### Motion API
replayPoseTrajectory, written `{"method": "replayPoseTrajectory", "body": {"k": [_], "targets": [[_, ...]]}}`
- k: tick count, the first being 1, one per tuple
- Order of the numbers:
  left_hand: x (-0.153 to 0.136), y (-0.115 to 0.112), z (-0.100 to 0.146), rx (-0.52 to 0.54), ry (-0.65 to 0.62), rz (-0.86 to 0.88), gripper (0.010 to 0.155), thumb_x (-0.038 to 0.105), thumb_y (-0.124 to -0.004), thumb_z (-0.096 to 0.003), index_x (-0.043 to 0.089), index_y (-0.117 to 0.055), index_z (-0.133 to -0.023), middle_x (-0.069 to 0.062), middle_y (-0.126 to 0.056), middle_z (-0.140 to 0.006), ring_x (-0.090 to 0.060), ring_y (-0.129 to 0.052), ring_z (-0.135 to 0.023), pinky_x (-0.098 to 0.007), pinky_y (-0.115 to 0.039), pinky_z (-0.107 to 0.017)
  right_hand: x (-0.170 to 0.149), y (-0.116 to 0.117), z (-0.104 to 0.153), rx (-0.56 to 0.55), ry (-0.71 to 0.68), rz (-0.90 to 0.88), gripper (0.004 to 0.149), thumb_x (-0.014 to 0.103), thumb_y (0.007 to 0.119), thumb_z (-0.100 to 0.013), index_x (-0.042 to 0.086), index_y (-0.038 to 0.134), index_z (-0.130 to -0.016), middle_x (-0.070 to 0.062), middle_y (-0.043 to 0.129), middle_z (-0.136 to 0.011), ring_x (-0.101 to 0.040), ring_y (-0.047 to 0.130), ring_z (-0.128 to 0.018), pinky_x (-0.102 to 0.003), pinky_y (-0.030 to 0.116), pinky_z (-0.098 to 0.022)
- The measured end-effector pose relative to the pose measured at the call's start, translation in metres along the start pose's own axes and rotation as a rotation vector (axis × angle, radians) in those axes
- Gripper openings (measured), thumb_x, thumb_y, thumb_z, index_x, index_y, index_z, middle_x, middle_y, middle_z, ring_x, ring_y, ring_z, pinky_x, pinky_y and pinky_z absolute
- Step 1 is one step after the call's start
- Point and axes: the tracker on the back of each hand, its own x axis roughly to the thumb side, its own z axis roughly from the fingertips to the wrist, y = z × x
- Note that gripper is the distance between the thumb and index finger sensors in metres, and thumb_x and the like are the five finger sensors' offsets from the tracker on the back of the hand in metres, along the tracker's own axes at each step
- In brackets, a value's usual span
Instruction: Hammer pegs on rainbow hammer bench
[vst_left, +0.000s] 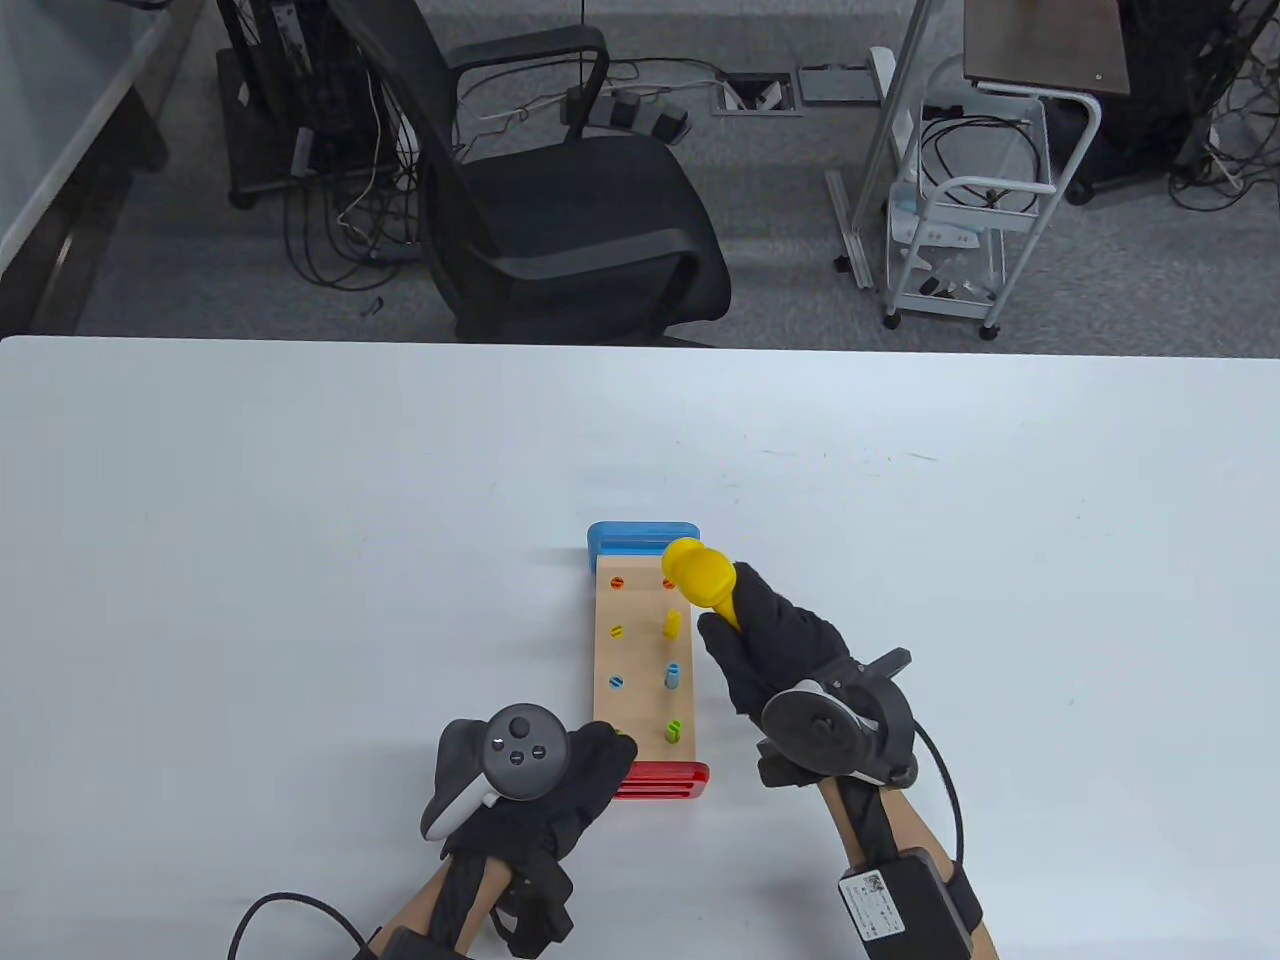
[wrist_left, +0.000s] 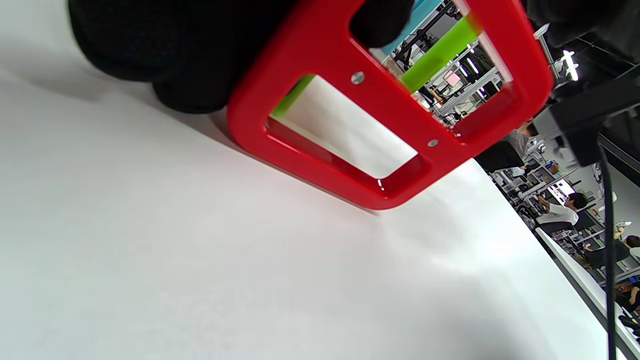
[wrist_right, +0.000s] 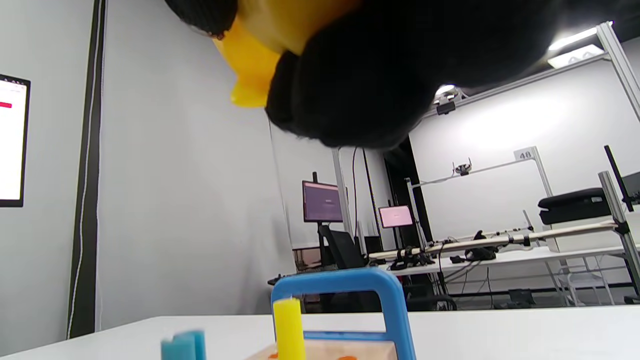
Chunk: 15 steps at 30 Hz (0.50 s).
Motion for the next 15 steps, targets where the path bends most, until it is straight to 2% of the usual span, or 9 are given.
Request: {"method": "replayPoseTrajectory", "body": {"k": [3, 5, 6, 7, 8, 9, 11, 13, 15], "targets": [[0.0, 0.0, 0.0, 0.0, 0.0, 0.001, 0.056, 0.063, -0.037, -0.0598, 0.027, -0.069, -0.088, -0.034, -0.082, -0.101, -0.058, -0.09, -0.077, -0.062, -0.08, -0.054, -0.002, 0.014, 0.001, 0.059, 0.007, 0.042, 0.062, 0.041, 0.053, -0.062, -0.008, 0.067, -0.098, -0.013, 0.097, -0.059, -0.026, 0.097, -0.027, -0.034, 0.086, -0.019], [0.0, 0.0, 0.0, 0.0, -0.001, 0.001, 0.056, 0.063, -0.037, -0.0598, 0.027, -0.069, -0.088, -0.034, -0.082, -0.101, -0.058, -0.091, -0.078, -0.062, -0.08, -0.054, -0.003, 0.037, 0.003, 0.273, 0.024, 0.137, 0.061, 0.04, 0.056, -0.063, -0.009, 0.072, -0.096, -0.015, 0.099, -0.055, -0.028, 0.096, -0.023, -0.035, 0.084, -0.016], [0.0, 0.0, 0.0, 0.001, -0.001, 0.001, 0.056, 0.063, -0.037, -0.0597, 0.027, -0.069, -0.088, -0.034, -0.082, -0.101, -0.059, -0.091, -0.077, -0.062, -0.08, -0.054, -0.004, 0.045, 0.007, 0.423, 0.048, 0.244, 0.062, 0.044, 0.049, -0.063, -0.004, 0.065, -0.099, -0.008, 0.097, -0.059, -0.021, 0.097, -0.026, -0.03, 0.086, -0.019], [0.0, 0.0, 0.0, 0.003, -0.001, 0.0, 0.056, 0.063, -0.037, -0.0598, 0.027, -0.069, -0.088, -0.034, -0.082, -0.101, -0.058, -0.091, -0.077, -0.062, -0.08, -0.054, -0.003, 0.037, 0.006, 0.262, -0.009, 0.185, 0.061, 0.043, 0.052, -0.063, -0.005, 0.068, -0.097, -0.01, 0.098, -0.056, -0.022, 0.096, -0.023, -0.03, 0.085, -0.016], [0.0, 0.0, 0.0, 0.002, -0.001, -0.001, 0.056, 0.063, -0.037, -0.0598, 0.027, -0.069, -0.088, -0.034, -0.082, -0.101, -0.058, -0.091, -0.078, -0.062, -0.08, -0.054, -0.002, 0.035, 0.002, 0.234, -0.032, 0.161, 0.061, 0.04, 0.057, -0.062, -0.01, 0.075, -0.092, -0.014, 0.1, -0.05, -0.025, 0.096, -0.017, -0.033, 0.084, -0.011], [0.0, 0.0, 0.0, 0.0, -0.002, 0.004, 0.056, 0.063, -0.037, -0.0598, 0.027, -0.069, -0.088, -0.034, -0.082, -0.101, -0.059, -0.09, -0.077, -0.062, -0.08, -0.054, -0.001, 0.024, 0.001, 0.274, 0.002, 0.156, 0.061, 0.042, 0.053, -0.063, -0.007, 0.071, -0.095, -0.011, 0.098, -0.054, -0.023, 0.096, -0.021, -0.031, 0.084, -0.015], [0.0, 0.0, 0.0, -0.001, -0.002, 0.002, 0.056, 0.063, -0.037, -0.0597, 0.027, -0.068, -0.088, -0.034, -0.082, -0.101, -0.059, -0.091, -0.077, -0.062, -0.08, -0.054, 0.0, 0.005, -0.002, 0.081, -0.004, 0.091, 0.061, 0.042, 0.053, -0.063, -0.008, 0.071, -0.095, -0.012, 0.099, -0.053, -0.023, 0.095, -0.02, -0.032, 0.084, -0.014], [0.0, 0.0, 0.0, 0.001, -0.001, 0.002, 0.056, 0.063, -0.037, -0.0597, 0.027, -0.069, -0.088, -0.034, -0.082, -0.101, -0.059, -0.09, -0.077, -0.062, -0.08, -0.054, -0.002, -0.006, -0.003, -0.008, 0.02, 0.049, 0.061, 0.042, 0.052, -0.063, -0.007, 0.07, -0.096, -0.012, 0.098, -0.055, -0.024, 0.095, -0.022, -0.032, 0.084, -0.015], [0.0, 0.0, 0.0, 0.001, -0.001, 0.002, 0.056, 0.063, -0.037, -0.0597, 0.027, -0.069, -0.088, -0.034, -0.082, -0.101, -0.058, -0.09, -0.078, -0.062, -0.08, -0.054, -0.004, -0.005, -0.001, -0.071, 0.023, 0.027, 0.062, 0.041, 0.052, -0.063, -0.008, 0.069, -0.096, -0.013, 0.098, -0.055, -0.024, 0.096, -0.023, -0.033, 0.084, -0.016]]}}
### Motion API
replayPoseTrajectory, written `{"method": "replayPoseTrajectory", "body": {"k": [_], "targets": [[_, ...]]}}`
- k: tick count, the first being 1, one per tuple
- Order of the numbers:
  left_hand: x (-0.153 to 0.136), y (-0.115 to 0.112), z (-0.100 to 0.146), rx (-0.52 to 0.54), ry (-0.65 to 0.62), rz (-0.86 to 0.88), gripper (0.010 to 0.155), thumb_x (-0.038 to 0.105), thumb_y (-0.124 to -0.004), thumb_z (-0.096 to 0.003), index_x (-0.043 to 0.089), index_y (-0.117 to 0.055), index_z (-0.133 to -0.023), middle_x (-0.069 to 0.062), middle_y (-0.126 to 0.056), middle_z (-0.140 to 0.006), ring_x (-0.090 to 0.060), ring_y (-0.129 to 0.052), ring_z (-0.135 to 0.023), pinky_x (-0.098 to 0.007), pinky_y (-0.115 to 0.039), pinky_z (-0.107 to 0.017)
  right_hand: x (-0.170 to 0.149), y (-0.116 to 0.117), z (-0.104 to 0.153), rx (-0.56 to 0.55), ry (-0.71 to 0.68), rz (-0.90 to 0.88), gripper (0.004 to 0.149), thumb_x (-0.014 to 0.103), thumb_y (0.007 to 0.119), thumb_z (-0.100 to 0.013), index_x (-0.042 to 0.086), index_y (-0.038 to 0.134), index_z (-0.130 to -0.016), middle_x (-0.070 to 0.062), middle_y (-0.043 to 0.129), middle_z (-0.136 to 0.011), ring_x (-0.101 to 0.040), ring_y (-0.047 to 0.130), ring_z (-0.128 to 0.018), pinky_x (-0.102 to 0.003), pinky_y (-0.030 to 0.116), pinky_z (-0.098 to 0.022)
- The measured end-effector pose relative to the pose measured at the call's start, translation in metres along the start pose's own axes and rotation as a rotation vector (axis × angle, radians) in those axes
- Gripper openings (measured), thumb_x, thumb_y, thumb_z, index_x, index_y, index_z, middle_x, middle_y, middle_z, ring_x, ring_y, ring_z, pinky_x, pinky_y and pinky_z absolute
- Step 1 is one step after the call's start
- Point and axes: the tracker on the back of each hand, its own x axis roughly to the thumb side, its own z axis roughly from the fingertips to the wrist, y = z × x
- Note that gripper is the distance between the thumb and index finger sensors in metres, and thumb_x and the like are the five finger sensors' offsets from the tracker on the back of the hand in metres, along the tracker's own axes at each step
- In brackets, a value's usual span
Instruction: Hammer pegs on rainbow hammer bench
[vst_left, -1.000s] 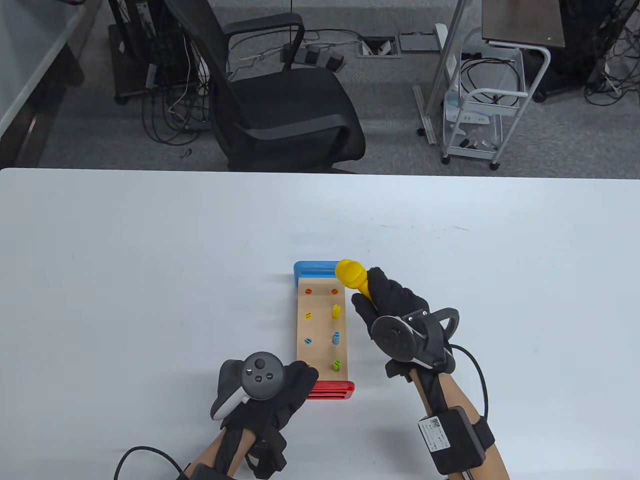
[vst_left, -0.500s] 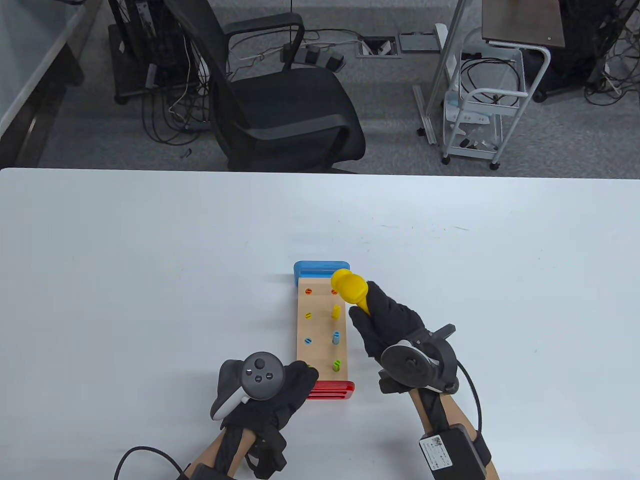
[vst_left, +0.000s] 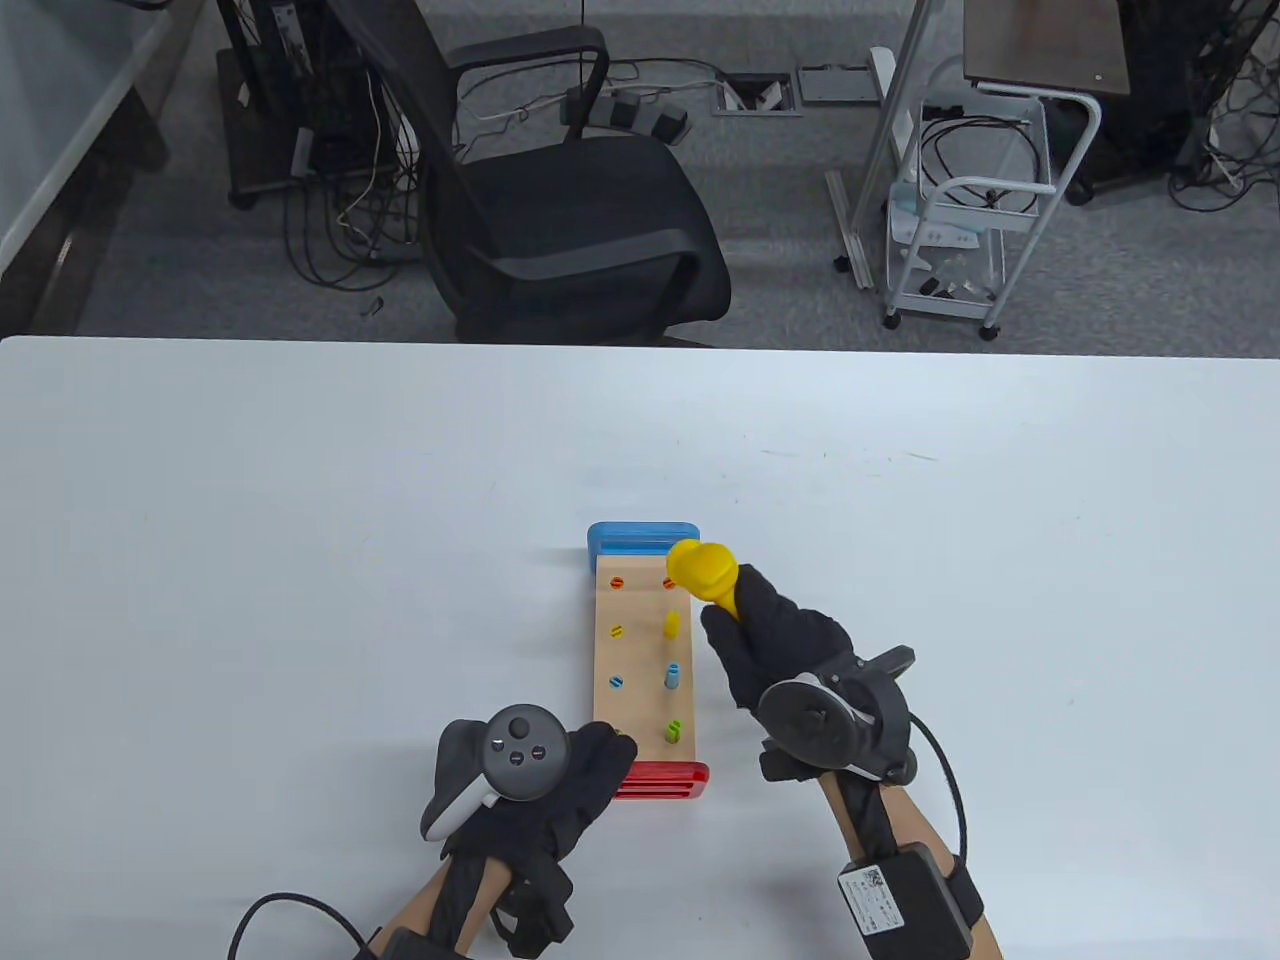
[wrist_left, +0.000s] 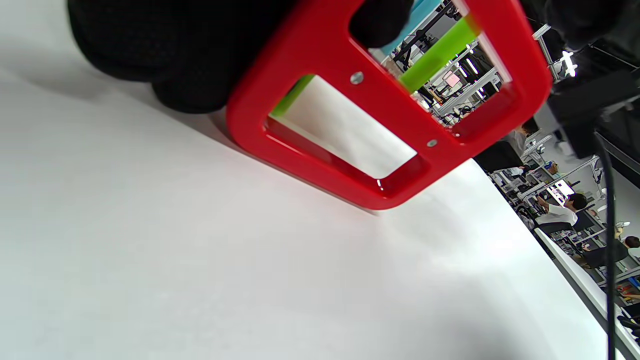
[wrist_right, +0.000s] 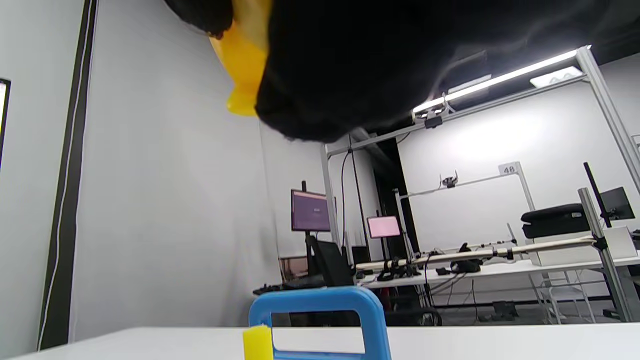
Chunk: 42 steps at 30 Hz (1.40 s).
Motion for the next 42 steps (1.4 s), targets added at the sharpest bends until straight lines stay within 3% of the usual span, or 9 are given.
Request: {"method": "replayPoseTrajectory", "body": {"k": [4, 15, 18, 24, 28, 30, 32, 38, 42], "targets": [[0.0, 0.0, 0.0, 0.002, 0.001, -0.001, 0.056, 0.063, -0.037, -0.0597, 0.027, -0.069, -0.088, -0.034, -0.082, -0.101, -0.058, -0.091, -0.077, -0.062, -0.08, -0.054, -0.002, 0.058, 0.006, 0.555, -0.01, 0.17, 0.062, 0.041, 0.052, -0.063, -0.008, 0.068, -0.096, -0.014, 0.098, -0.055, -0.025, 0.096, -0.021, -0.034, 0.084, -0.015], [0.0, 0.0, 0.0, -0.001, 0.0, 0.001, 0.056, 0.064, -0.037, -0.0598, 0.027, -0.068, -0.088, -0.034, -0.082, -0.101, -0.058, -0.09, -0.077, -0.062, -0.08, -0.054, 0.009, 0.013, 0.0, 0.13, -0.048, 0.059, 0.062, 0.042, 0.051, -0.063, -0.007, 0.068, -0.097, -0.014, 0.098, -0.055, -0.024, 0.096, -0.023, -0.034, 0.084, -0.016], [0.0, -0.001, 0.0, 0.002, 0.001, -0.001, 0.056, 0.063, -0.037, -0.0598, 0.027, -0.068, -0.088, -0.034, -0.082, -0.101, -0.059, -0.09, -0.077, -0.062, -0.08, -0.054, 0.001, 0.058, 0.009, 0.665, 0.042, 0.296, 0.061, 0.044, 0.045, -0.063, -0.003, 0.063, -0.098, -0.008, 0.096, -0.059, -0.019, 0.096, -0.026, -0.03, 0.086, -0.019], [-0.001, 0.0, 0.0, -0.003, 0.001, 0.002, 0.056, 0.064, -0.037, -0.0597, 0.027, -0.068, -0.088, -0.034, -0.082, -0.101, -0.059, -0.09, -0.077, -0.062, -0.08, -0.054, 0.007, 0.006, -0.004, 0.148, -0.038, 0.084, 0.061, 0.042, 0.051, -0.063, -0.007, 0.071, -0.094, -0.013, 0.099, -0.052, -0.023, 0.095, -0.02, -0.033, 0.084, -0.014], [-0.001, 0.0, 0.0, -0.003, 0.001, 0.002, 0.056, 0.064, -0.037, -0.0596, 0.027, -0.068, -0.088, -0.034, -0.082, -0.101, -0.059, -0.09, -0.077, -0.062, -0.08, -0.054, 0.001, 0.01, 0.001, 0.043, -0.028, 0.036, 0.062, 0.042, 0.049, -0.063, -0.007, 0.068, -0.096, -0.014, 0.097, -0.056, -0.024, 0.095, -0.023, -0.034, 0.084, -0.017], [-0.001, 0.0, 0.0, -0.003, 0.001, 0.002, 0.056, 0.064, -0.037, -0.0597, 0.027, -0.068, -0.088, -0.034, -0.082, -0.101, -0.059, -0.09, -0.078, -0.062, -0.08, -0.054, -0.003, 0.037, 0.007, 0.206, -0.02, 0.084, 0.061, 0.041, 0.051, -0.063, -0.007, 0.07, -0.096, -0.015, 0.098, -0.054, -0.025, 0.095, -0.022, -0.035, 0.084, -0.015], [0.0, -0.001, 0.0, 0.001, 0.002, -0.001, 0.056, 0.064, -0.037, -0.0597, 0.027, -0.068, -0.088, -0.034, -0.082, -0.101, -0.059, -0.09, -0.078, -0.062, -0.08, -0.054, -0.007, 0.057, 0.015, 0.717, 0.115, 0.332, 0.062, 0.046, 0.041, -0.063, 0.0, 0.06, -0.099, -0.006, 0.095, -0.062, -0.016, 0.096, -0.029, -0.028, 0.087, -0.022], [-0.001, 0.0, -0.001, -0.004, 0.001, 0.003, 0.056, 0.064, -0.037, -0.0597, 0.027, -0.068, -0.088, -0.034, -0.082, -0.101, -0.059, -0.09, -0.077, -0.062, -0.08, -0.054, -0.002, 0.015, -0.001, 0.121, -0.009, 0.069, 0.062, 0.042, 0.049, -0.063, -0.006, 0.07, -0.095, -0.013, 0.098, -0.054, -0.023, 0.095, -0.021, -0.034, 0.084, -0.015], [-0.001, 0.0, -0.001, -0.004, 0.001, 0.002, 0.056, 0.064, -0.037, -0.0598, 0.027, -0.068, -0.088, -0.034, -0.082, -0.101, -0.059, -0.09, -0.077, -0.062, -0.08, -0.054, -0.007, 0.032, 0.007, 0.13, -0.013, 0.054, 0.062, 0.042, 0.048, -0.062, -0.006, 0.068, -0.097, -0.014, 0.097, -0.056, -0.024, 0.095, -0.024, -0.035, 0.085, -0.017]]}}
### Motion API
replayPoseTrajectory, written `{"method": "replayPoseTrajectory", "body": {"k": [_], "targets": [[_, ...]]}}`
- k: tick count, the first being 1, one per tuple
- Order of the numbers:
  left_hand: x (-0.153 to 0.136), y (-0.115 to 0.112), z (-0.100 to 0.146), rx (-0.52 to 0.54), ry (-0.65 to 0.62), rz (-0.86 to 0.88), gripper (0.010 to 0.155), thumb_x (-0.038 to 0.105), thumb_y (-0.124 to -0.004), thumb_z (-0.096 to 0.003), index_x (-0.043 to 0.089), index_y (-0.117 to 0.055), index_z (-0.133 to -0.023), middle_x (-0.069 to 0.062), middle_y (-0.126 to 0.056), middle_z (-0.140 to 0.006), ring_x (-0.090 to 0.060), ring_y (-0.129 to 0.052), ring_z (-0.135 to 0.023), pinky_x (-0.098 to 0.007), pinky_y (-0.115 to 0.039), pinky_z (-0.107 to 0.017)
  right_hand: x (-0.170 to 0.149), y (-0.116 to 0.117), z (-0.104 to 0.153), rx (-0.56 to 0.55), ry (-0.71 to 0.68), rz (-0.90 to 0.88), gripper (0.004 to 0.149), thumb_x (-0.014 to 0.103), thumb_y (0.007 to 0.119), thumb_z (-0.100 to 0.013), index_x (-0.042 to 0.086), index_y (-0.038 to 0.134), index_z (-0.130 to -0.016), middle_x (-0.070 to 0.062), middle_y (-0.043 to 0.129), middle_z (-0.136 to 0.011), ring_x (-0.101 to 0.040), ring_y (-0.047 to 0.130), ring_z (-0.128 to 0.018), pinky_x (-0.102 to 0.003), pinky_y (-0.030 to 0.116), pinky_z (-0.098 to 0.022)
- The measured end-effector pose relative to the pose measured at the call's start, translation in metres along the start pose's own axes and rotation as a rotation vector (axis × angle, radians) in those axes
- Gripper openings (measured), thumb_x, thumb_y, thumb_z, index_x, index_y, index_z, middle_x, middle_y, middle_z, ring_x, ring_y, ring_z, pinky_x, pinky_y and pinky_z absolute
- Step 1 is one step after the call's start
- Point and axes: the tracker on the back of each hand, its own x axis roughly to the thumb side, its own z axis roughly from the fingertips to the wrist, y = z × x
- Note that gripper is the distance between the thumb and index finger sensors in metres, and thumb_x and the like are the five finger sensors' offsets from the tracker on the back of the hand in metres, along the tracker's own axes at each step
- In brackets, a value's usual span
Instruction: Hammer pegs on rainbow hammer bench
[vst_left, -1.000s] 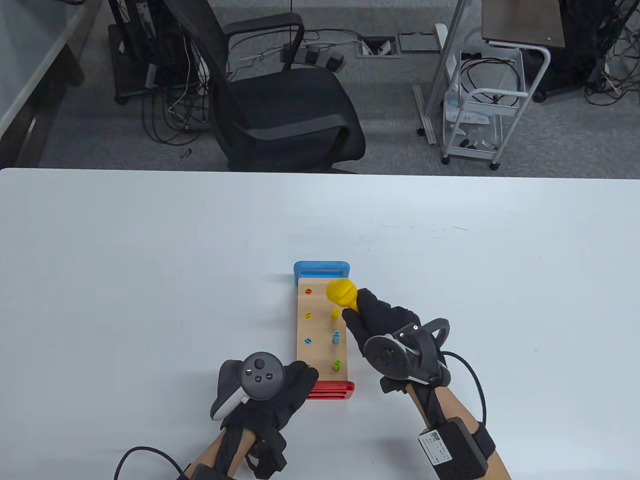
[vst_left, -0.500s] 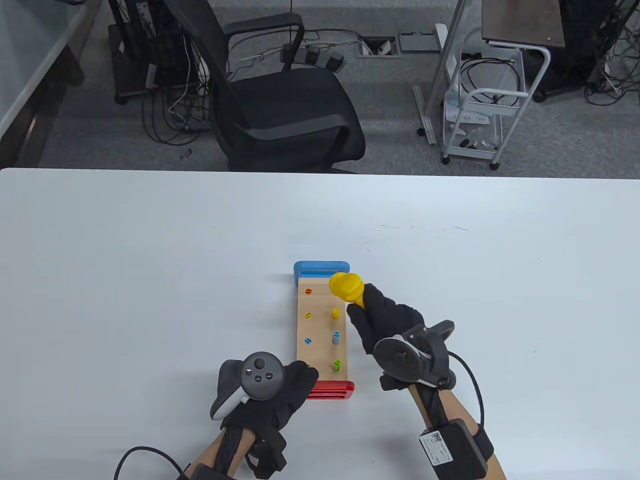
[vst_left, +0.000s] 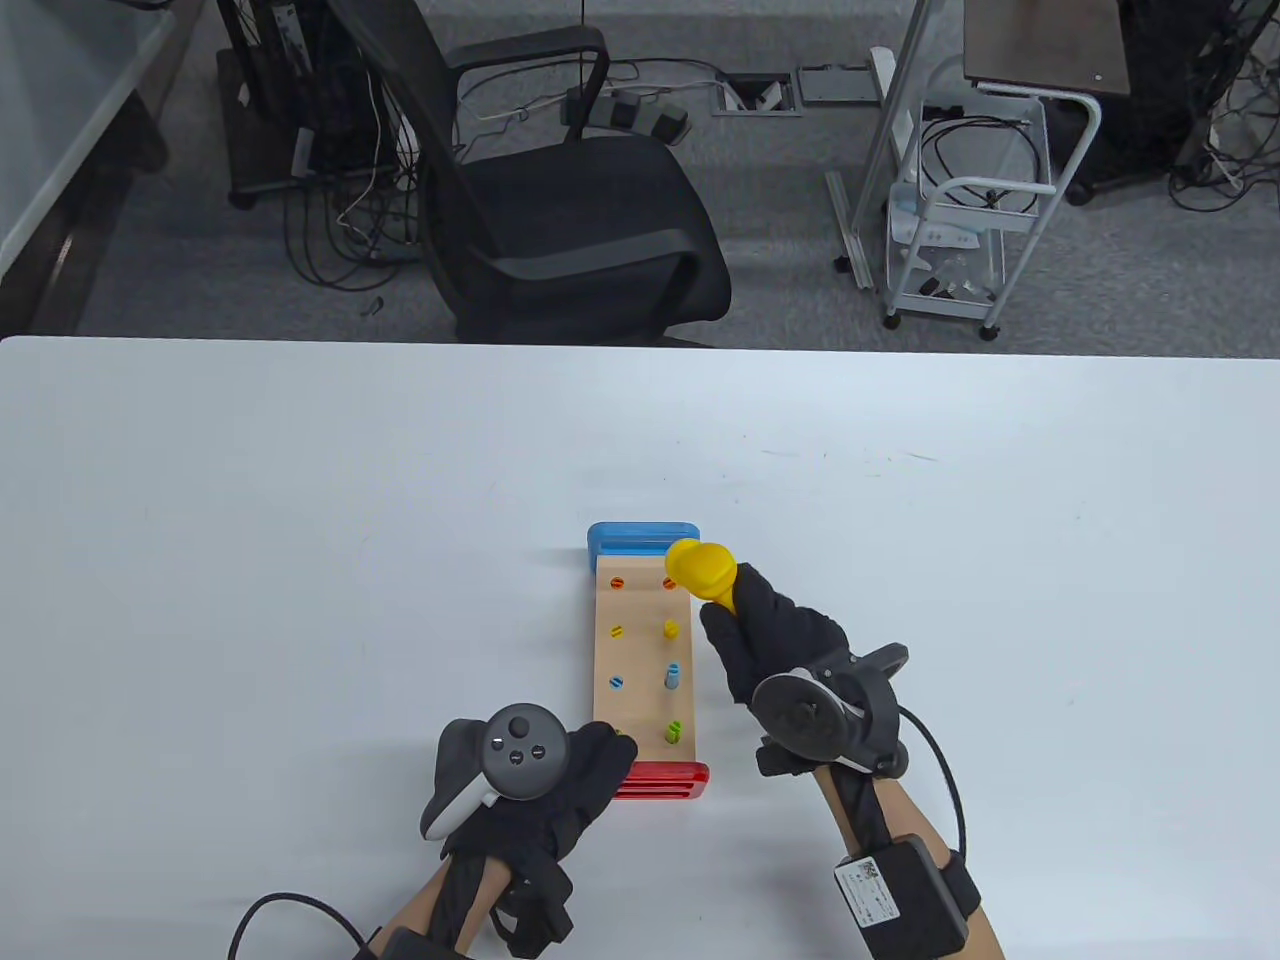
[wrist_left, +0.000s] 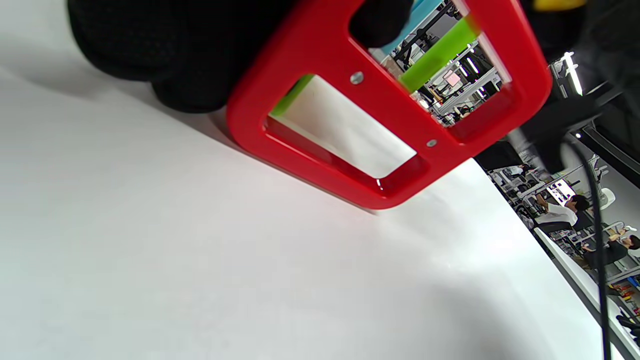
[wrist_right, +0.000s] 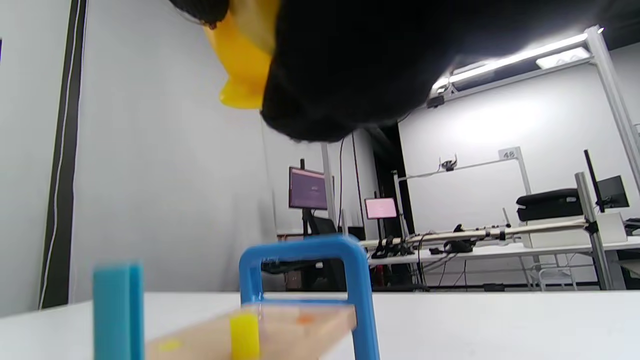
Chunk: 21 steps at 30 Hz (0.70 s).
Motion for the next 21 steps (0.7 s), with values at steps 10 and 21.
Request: {"method": "replayPoseTrajectory", "body": {"k": [10, 21], "targets": [[0.0, 0.0, 0.0, 0.002, 0.001, -0.001, 0.056, 0.064, -0.037, -0.0596, 0.027, -0.069, -0.088, -0.034, -0.082, -0.101, -0.058, -0.091, -0.077, -0.062, -0.08, -0.054, 0.007, -0.028, -0.01, -0.045, -0.021, 0.008, 0.062, 0.043, 0.049, -0.062, -0.005, 0.069, -0.096, -0.013, 0.098, -0.055, -0.023, 0.095, -0.022, -0.035, 0.084, -0.016], [0.0, 0.0, 0.0, 0.001, 0.0, 0.001, 0.056, 0.064, -0.037, -0.0596, 0.027, -0.069, -0.088, -0.034, -0.082, -0.101, -0.058, -0.09, -0.077, -0.062, -0.08, -0.054, 0.002, 0.006, -0.013, 0.23, -0.005, 0.101, 0.062, 0.043, 0.05, -0.063, -0.004, 0.071, -0.096, -0.012, 0.099, -0.054, -0.022, 0.095, -0.021, -0.035, 0.085, -0.016]]}}
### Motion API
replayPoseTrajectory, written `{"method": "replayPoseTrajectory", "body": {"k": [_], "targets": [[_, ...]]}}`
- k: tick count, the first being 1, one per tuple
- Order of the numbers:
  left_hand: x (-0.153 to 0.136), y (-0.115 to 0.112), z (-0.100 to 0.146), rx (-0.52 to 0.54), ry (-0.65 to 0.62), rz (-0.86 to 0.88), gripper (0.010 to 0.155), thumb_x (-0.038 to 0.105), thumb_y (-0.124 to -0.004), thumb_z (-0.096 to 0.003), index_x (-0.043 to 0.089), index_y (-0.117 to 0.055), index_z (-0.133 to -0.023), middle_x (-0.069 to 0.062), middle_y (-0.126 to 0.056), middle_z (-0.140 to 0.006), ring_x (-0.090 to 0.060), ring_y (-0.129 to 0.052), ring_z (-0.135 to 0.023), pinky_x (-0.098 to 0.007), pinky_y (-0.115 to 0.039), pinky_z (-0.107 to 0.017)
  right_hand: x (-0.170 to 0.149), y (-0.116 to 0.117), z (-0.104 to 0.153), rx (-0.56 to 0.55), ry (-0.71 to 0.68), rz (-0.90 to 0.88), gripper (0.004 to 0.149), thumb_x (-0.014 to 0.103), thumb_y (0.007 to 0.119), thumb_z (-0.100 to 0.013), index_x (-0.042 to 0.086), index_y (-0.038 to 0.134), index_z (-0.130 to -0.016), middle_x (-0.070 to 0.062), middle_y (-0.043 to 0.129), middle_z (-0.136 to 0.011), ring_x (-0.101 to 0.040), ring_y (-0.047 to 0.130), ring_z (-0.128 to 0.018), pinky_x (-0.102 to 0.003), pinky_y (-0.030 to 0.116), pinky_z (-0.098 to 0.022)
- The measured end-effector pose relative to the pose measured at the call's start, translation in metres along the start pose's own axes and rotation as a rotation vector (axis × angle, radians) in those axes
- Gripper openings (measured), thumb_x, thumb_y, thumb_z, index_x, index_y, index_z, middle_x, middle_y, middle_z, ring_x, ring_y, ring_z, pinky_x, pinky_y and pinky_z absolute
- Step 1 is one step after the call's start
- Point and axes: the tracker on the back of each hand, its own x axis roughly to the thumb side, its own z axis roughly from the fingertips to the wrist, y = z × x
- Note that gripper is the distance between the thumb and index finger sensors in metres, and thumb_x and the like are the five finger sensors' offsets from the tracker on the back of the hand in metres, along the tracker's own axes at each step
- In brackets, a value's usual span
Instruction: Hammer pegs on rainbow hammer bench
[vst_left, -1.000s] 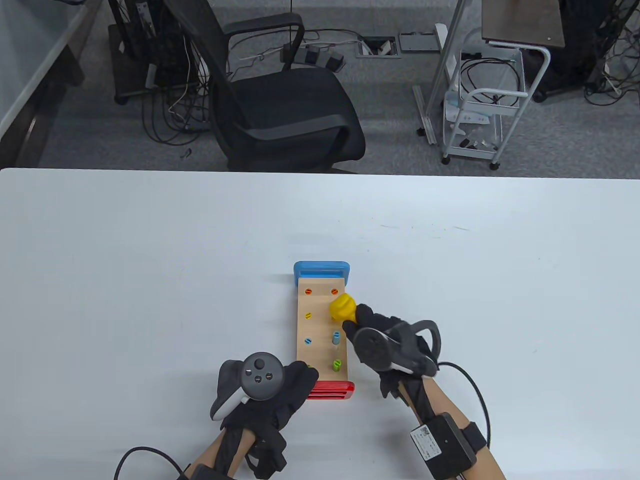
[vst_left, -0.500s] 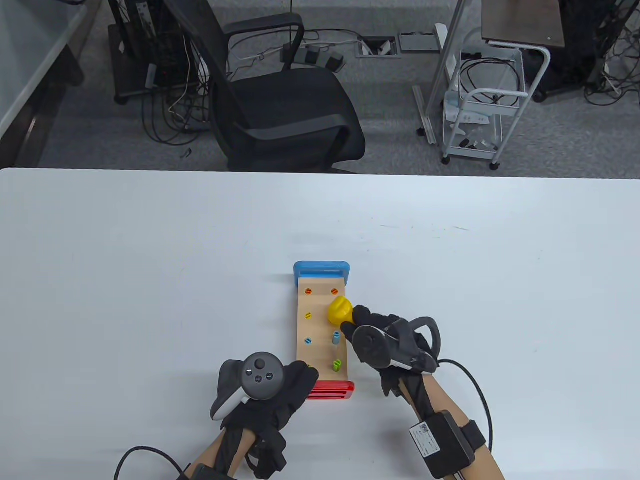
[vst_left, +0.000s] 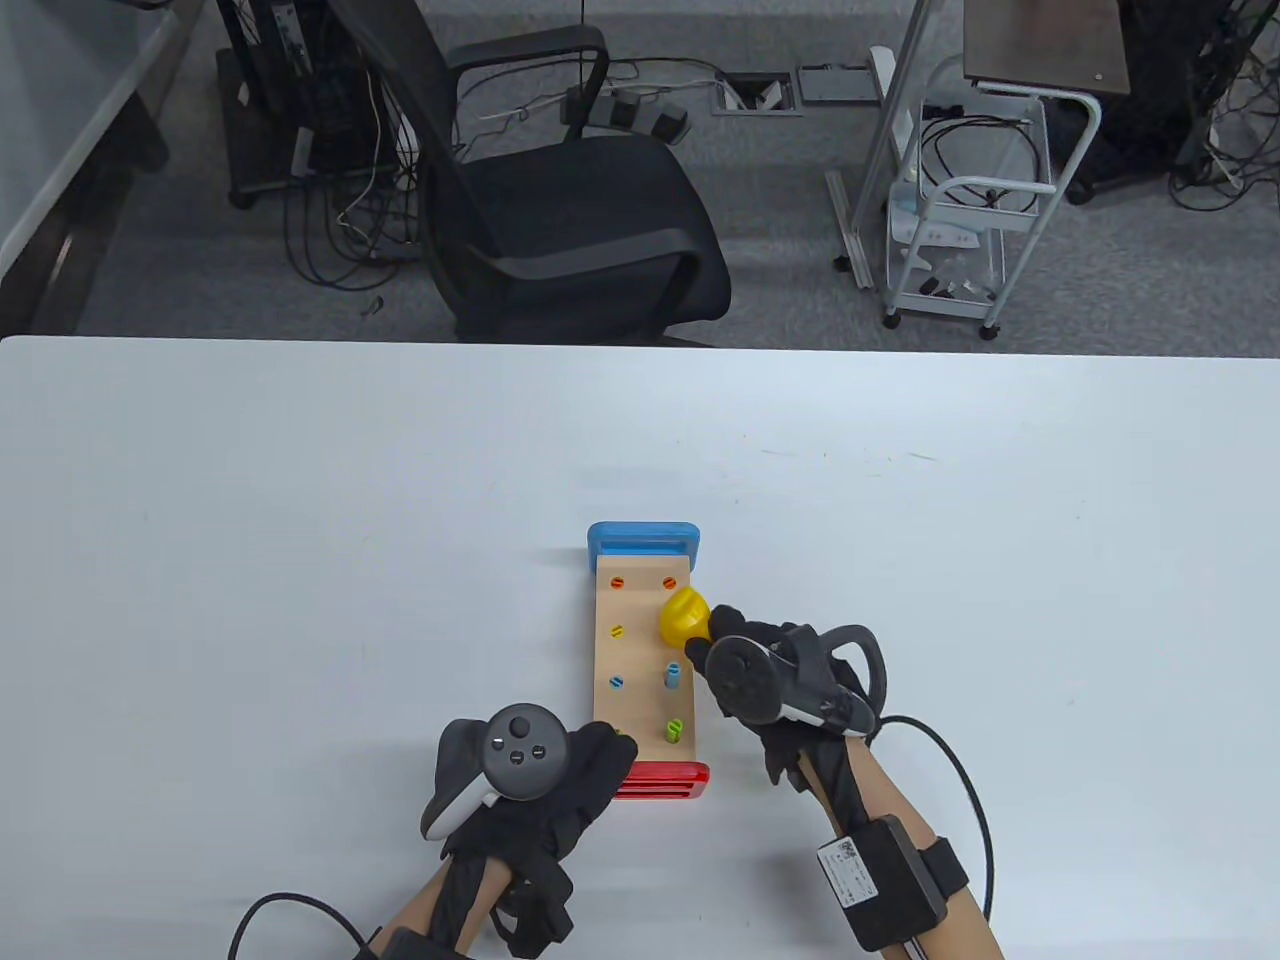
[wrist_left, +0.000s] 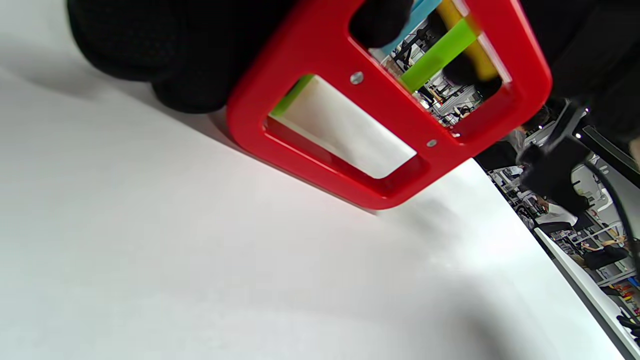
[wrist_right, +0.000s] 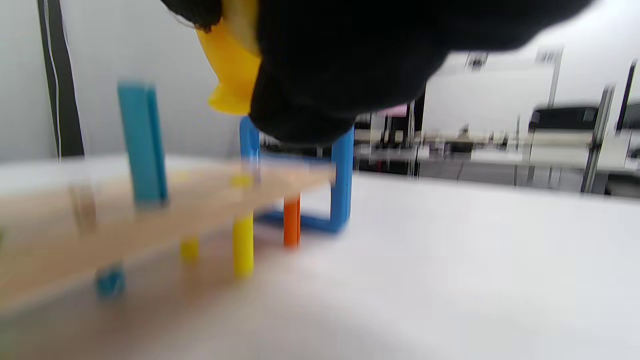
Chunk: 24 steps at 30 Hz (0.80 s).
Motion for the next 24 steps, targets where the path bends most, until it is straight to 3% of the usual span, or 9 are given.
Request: {"method": "replayPoseTrajectory", "body": {"k": [1, 3, 6, 8, 9, 10, 11, 15, 24], "targets": [[0.0, 0.0, 0.0, -0.004, 0.001, -0.001, 0.056, 0.064, -0.037, -0.0597, 0.027, -0.068, -0.088, -0.034, -0.082, -0.101, -0.058, -0.09, -0.078, -0.062, -0.08, -0.054, 0.0, -0.011, 0.002, -0.11, 0.008, -0.045, 0.062, 0.043, 0.051, -0.062, -0.005, 0.072, -0.095, -0.013, 0.099, -0.053, -0.023, 0.095, -0.02, -0.036, 0.084, -0.015], [0.0, 0.0, 0.0, -0.003, 0.0, 0.0, 0.056, 0.064, -0.037, -0.0595, 0.027, -0.069, -0.088, -0.034, -0.082, -0.101, -0.058, -0.091, -0.077, -0.062, -0.08, -0.054, -0.003, -0.022, 0.005, -0.203, 0.02, -0.112, 0.062, 0.043, 0.049, -0.063, -0.004, 0.069, -0.097, -0.013, 0.098, -0.056, -0.023, 0.095, -0.023, -0.036, 0.085, -0.017], [0.0, 0.0, 0.0, -0.003, 0.0, 0.0, 0.056, 0.064, -0.037, -0.0597, 0.027, -0.068, -0.088, -0.034, -0.082, -0.101, -0.059, -0.09, -0.078, -0.062, -0.08, -0.054, -0.004, -0.007, 0.006, -0.199, 0.012, -0.13, 0.062, 0.043, 0.05, -0.062, -0.004, 0.068, -0.098, -0.014, 0.098, -0.057, -0.024, 0.095, -0.024, -0.037, 0.085, -0.018], [0.0, 0.0, 0.0, -0.003, 0.0, 0.0, 0.056, 0.064, -0.037, -0.0597, 0.027, -0.069, -0.088, -0.034, -0.082, -0.101, -0.058, -0.09, -0.078, -0.062, -0.08, -0.054, -0.001, 0.02, 0.003, -0.009, 0.0, -0.049, 0.061, 0.041, 0.056, -0.062, -0.006, 0.075, -0.096, -0.018, 0.1, -0.052, -0.028, 0.095, -0.02, -0.04, 0.083, -0.015], [0.0, 0.0, 0.0, -0.001, 0.0, 0.0, 0.056, 0.064, -0.037, -0.0597, 0.027, -0.068, -0.088, -0.034, -0.082, -0.101, -0.058, -0.09, -0.078, -0.062, -0.08, -0.054, 0.002, 0.05, -0.004, 0.34, 0.004, 0.124, 0.062, 0.044, 0.049, -0.061, -0.002, 0.068, -0.098, -0.012, 0.099, -0.057, -0.023, 0.096, -0.023, -0.036, 0.086, -0.017], [0.001, 0.0, 0.0, 0.001, 0.0, -0.004, 0.056, 0.064, -0.037, -0.0596, 0.027, -0.069, -0.088, -0.034, -0.082, -0.101, -0.059, -0.09, -0.077, -0.062, -0.08, -0.054, -0.001, 0.034, 0.002, 0.33, 0.007, 0.128, 0.062, 0.049, 0.04, -0.063, 0.006, 0.057, -0.104, -0.005, 0.094, -0.068, -0.017, 0.095, -0.034, -0.031, 0.087, -0.028], [0.0, 0.0, 0.0, 0.002, 0.0, -0.006, 0.056, 0.064, -0.037, -0.0596, 0.027, -0.068, -0.088, -0.034, -0.082, -0.101, -0.058, -0.091, -0.077, -0.062, -0.08, -0.054, 0.0, 0.029, 0.001, 0.152, -0.012, 0.063, 0.062, 0.045, 0.052, -0.061, 0.0, 0.075, -0.096, -0.011, 0.1, -0.053, -0.022, 0.095, -0.02, -0.036, 0.085, -0.015], [0.0, 0.0, 0.0, -0.005, 0.0, 0.0, 0.056, 0.064, -0.037, -0.0596, 0.027, -0.069, -0.088, -0.034, -0.082, -0.101, -0.058, -0.09, -0.078, -0.062, -0.08, -0.054, -0.002, -0.006, 0.008, -0.065, 0.018, 0.021, 0.062, 0.044, 0.051, -0.062, -0.003, 0.073, -0.097, -0.013, 0.099, -0.053, -0.022, 0.094, -0.021, -0.036, 0.084, -0.016], [0.0, 0.001, 0.0, -0.007, -0.003, -0.001, 0.056, 0.064, -0.037, -0.0595, 0.027, -0.069, -0.088, -0.034, -0.082, -0.101, -0.058, -0.09, -0.077, -0.062, -0.08, -0.054, 0.008, -0.036, 0.043, -0.148, 0.071, -0.043, 0.063, 0.045, 0.051, -0.063, -0.003, 0.072, -0.097, -0.012, 0.099, -0.055, -0.022, 0.095, -0.022, -0.036, 0.085, -0.017]]}}
